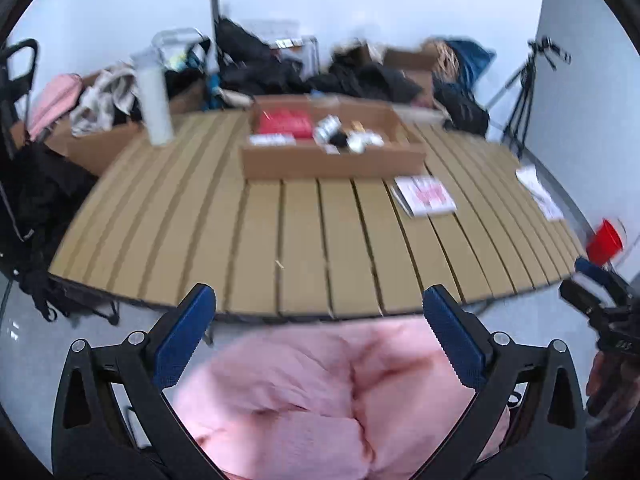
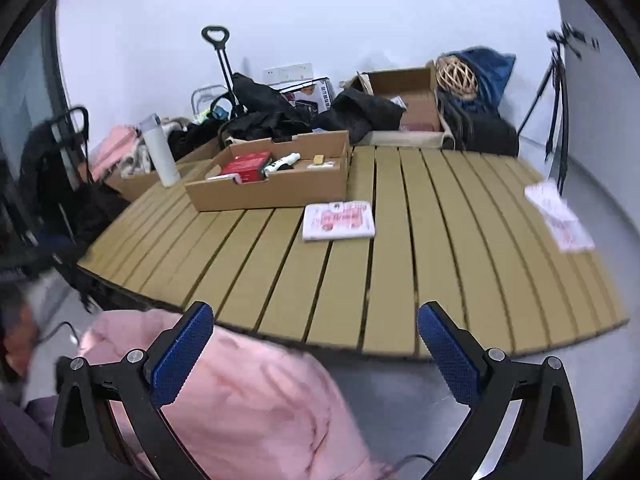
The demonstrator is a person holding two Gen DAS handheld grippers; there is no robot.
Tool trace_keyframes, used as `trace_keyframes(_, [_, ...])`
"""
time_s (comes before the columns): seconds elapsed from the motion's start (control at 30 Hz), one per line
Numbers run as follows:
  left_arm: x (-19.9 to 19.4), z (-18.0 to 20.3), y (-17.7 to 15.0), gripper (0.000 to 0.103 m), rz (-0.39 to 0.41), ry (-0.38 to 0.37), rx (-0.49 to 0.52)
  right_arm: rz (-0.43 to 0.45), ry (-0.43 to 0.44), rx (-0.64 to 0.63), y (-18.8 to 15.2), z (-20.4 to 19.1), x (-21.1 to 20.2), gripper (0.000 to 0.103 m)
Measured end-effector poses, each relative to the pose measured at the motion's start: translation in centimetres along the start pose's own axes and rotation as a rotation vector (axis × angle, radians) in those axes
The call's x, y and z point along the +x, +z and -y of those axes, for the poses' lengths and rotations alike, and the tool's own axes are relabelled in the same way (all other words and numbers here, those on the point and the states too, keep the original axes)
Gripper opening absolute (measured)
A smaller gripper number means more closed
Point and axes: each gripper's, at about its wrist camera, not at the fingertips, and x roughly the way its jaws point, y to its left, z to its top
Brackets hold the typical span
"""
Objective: Organize objects
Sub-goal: 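Pull both tools back toward the pink card case, then close both tools on the pink-and-white card case and lift it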
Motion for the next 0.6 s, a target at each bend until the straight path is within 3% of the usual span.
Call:
trace_keyframes(0.13, [1.3,1.0,1.2,0.103,0.006,-0.021,-0.008,0.032,-0.055,-0.020,1.0,0.9,-0.9,0.103])
trace_keyframes(0.23, [3.1,1.5,2.3,0.103,0.003,-0.084,-0.050,-0.003,0.012,0.003,1.7,2.0,0.3,0.102])
trace_keyframes(0.37, [10.5,4.0,5.2,0.102,-0.091,-0.192,-0.074,-0.087,0.026,-0.013,3.1,3.5,5.2,0.081])
trace_keyframes(0.47, [16.1,6.7,7.3,0.100,-0.128,-0.216,-0.080,-0.144,0.011,-0.016,5.2,5.1,10.2,0.072])
trace_keyframes(0.53, [19.3,8.9,8.3,0.092,-0.120,-0.206,-0.039,-0.173,0.020,0.002,6.5,6.1,13.3,0.070])
trace_keyframes(0.6, [21.7,10.5,8.6,0.077,-0.149,-0.188,-0.001,-0.209,0.052,0.025,7.7,7.2,16.7,0.065])
